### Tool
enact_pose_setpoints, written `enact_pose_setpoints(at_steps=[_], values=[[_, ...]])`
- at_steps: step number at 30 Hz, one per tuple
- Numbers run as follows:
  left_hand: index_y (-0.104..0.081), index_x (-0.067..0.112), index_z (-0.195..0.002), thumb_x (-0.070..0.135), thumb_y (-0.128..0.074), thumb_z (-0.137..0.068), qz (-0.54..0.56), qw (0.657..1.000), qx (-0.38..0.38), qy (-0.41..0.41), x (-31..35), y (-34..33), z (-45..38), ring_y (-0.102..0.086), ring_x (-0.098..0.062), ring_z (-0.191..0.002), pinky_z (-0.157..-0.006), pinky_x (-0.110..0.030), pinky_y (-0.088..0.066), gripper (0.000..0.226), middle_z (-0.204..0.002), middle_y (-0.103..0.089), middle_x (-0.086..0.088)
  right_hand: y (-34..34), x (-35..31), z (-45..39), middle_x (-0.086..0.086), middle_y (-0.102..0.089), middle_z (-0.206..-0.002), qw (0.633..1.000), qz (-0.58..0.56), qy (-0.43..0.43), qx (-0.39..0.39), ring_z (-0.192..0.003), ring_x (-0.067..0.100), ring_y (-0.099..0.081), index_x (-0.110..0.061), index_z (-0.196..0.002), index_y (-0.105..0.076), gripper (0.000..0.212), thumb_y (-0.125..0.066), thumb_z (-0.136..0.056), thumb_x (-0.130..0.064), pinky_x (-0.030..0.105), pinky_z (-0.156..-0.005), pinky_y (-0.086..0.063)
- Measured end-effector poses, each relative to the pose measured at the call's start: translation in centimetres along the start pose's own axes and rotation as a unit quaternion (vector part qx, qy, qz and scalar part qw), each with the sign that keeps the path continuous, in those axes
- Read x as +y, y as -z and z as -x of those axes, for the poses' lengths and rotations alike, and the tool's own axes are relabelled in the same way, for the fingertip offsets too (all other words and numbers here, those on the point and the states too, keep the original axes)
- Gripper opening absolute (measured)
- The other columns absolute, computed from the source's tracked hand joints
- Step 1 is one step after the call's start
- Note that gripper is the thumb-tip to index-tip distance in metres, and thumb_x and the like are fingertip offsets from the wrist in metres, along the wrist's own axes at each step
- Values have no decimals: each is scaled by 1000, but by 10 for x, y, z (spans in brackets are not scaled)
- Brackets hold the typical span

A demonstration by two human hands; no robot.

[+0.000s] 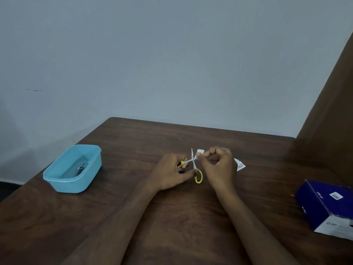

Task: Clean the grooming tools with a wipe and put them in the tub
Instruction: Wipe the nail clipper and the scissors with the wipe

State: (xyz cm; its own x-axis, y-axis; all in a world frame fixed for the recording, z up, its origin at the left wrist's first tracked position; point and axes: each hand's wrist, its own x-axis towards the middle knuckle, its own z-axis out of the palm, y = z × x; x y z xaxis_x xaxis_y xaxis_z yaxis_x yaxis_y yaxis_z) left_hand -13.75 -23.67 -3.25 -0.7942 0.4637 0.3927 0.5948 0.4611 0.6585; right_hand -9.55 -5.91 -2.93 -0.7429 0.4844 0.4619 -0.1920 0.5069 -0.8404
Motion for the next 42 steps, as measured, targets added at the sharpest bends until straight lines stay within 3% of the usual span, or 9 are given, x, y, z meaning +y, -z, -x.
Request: enact_pose_setpoints(at_steps=[4,9,15,20,22,24,28,35,42], values=[[-50,14,-70,45,-84,-85,5,1000,5,6,0,-1,0,-40,-8,-52,-55,-32,-37,49,-54,-46,10,8,-6,-6,-8,-64,-96,997,-17,8,79,-80,6,-64,-28,-70,-66,27,-90,-80,-33,32,-75,-53],[-47,13,-69,46,-83,-85,7,1000,6,2,-1,-2,-1,-39,-6,-52,-54,-29,-34,51,-55,-45,8,5,-4,4,-14,-61,-103,999,-6,47,-13,-86,0,-63,-27,-71,-70,23,-92,-78,-27,11,-72,-44],[-47,16,-67,47,-85,-85,-22,1000,12,1,3,0,0,-38,-8,-51,-50,-20,-30,52,-53,-44,8,14,-4,-8,-9,-62,-100,996,-4,9,83,-83,4,-62,-27,-72,-68,25,-91,-80,-32,31,-77,-51],[-57,20,-74,55,-79,-86,-37,999,-2,-14,3,0,-3,-44,-6,-53,-54,-34,-40,43,-62,-53,1,6,-10,0,-9,-61,-110,996,-42,64,-35,-96,-2,-64,-24,-70,-70,25,-94,-77,-20,6,-77,-40],[-58,19,-75,52,-79,-86,-40,999,-8,-25,3,1,-2,-42,-5,-54,-54,-32,-38,40,-62,-50,1,1,-6,1,-14,-61,-106,998,-12,51,-36,-93,-7,-62,-26,-69,-71,24,-93,-76,-25,10,-76,-42],[-49,13,-68,50,-82,-84,-48,998,-2,-32,5,2,0,-39,-7,-52,-53,-29,-33,51,-58,-44,4,-1,-4,-2,-13,-63,-99,1000,-7,25,4,-85,-2,-64,-27,-69,-69,25,-93,-76,-30,26,-74,-49],[-42,12,-65,51,-83,-82,-45,998,-1,-33,8,3,1,-35,-8,-52,-52,-28,-29,59,-55,-39,7,0,-8,-9,-9,-68,-94,993,-92,17,76,-79,12,-68,-31,-71,-66,26,-91,-79,-28,39,-77,-57],[-63,12,-80,58,-76,-84,-41,998,-26,-35,5,2,-1,-45,-10,-55,-56,-41,-42,47,-65,-54,-6,1,-7,1,-12,-62,-112,996,-50,28,-72,-89,6,-67,-28,-66,-69,27,-94,-74,-20,19,-78,-47],[-42,9,-68,54,-82,-83,-28,999,-28,-27,9,3,1,-37,-7,-52,-54,-37,-34,62,-57,-44,-1,-1,-17,-7,-5,-66,-107,994,-107,30,9,-87,17,-69,-26,-69,-69,26,-93,-78,-21,29,-79,-52]])
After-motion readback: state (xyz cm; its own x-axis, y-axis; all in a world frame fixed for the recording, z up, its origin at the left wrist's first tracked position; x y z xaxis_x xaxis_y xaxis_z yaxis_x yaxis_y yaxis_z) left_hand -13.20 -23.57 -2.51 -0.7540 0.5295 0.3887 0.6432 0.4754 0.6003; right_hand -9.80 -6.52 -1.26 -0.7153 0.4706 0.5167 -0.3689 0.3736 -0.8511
